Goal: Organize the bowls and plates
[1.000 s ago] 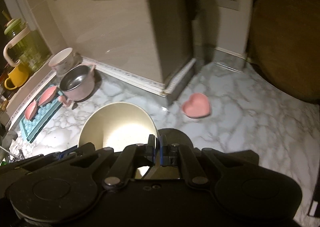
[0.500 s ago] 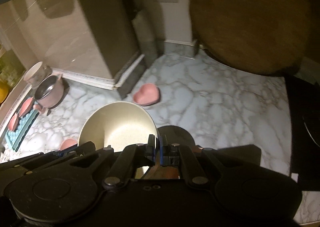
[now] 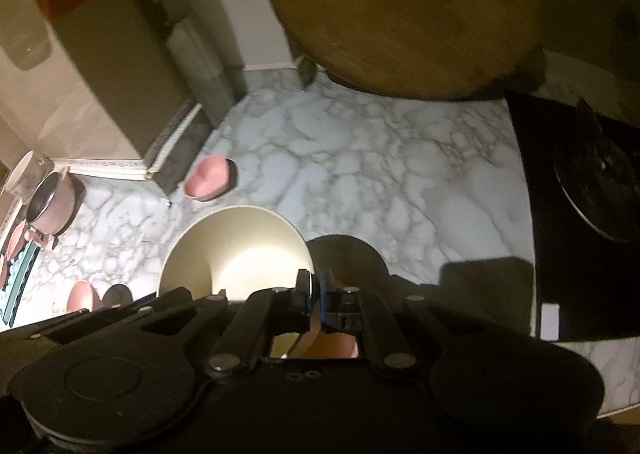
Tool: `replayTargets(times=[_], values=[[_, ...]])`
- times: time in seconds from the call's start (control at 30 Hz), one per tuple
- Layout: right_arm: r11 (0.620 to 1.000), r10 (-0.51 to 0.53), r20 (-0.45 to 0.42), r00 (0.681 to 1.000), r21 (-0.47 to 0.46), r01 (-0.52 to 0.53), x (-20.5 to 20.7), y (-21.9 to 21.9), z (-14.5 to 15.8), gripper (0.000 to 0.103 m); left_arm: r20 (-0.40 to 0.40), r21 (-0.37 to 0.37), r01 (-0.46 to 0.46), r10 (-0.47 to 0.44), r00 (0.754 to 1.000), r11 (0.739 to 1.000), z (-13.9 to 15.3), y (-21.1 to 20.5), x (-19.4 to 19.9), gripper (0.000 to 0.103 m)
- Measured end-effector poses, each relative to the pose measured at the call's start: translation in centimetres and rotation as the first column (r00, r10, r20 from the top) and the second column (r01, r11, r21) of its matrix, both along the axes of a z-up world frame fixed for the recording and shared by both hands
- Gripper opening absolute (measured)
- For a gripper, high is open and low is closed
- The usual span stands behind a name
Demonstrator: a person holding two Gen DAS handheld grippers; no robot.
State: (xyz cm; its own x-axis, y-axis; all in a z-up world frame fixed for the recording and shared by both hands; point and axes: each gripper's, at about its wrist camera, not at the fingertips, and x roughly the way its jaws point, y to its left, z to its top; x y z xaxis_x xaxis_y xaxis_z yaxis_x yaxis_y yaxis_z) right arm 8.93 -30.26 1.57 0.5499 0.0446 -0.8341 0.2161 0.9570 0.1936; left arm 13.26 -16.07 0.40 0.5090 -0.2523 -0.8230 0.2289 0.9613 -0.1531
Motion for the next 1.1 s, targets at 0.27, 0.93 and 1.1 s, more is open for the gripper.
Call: replayTargets(times=[0.27,0.93,1.1], values=[[1.0,-0.017,-0.044,0.999,0.024,0.019,-0.3,-1.7,-2.2,0.003,-0.031,0.024,0.013,-0.012,0.999,1.0,-1.5,-1.2,-0.1,0.006],[0.998,-0.002,-0.091,0.996,0.058,0.007,0.4,-1.9,-3.8,0.011,-0.074,0.037,0.015,-0.012,0.997,0.999,-2.8,-1.0,0.4,0.006],[0.998,0.004,-0.081,0.997,0.061,0.001,0.5,-1.8,-3.5,0.015,-0.078,0.034,0.021,-0.018,0.997,0.999,-2.7,-0.8,0.4,0.006]])
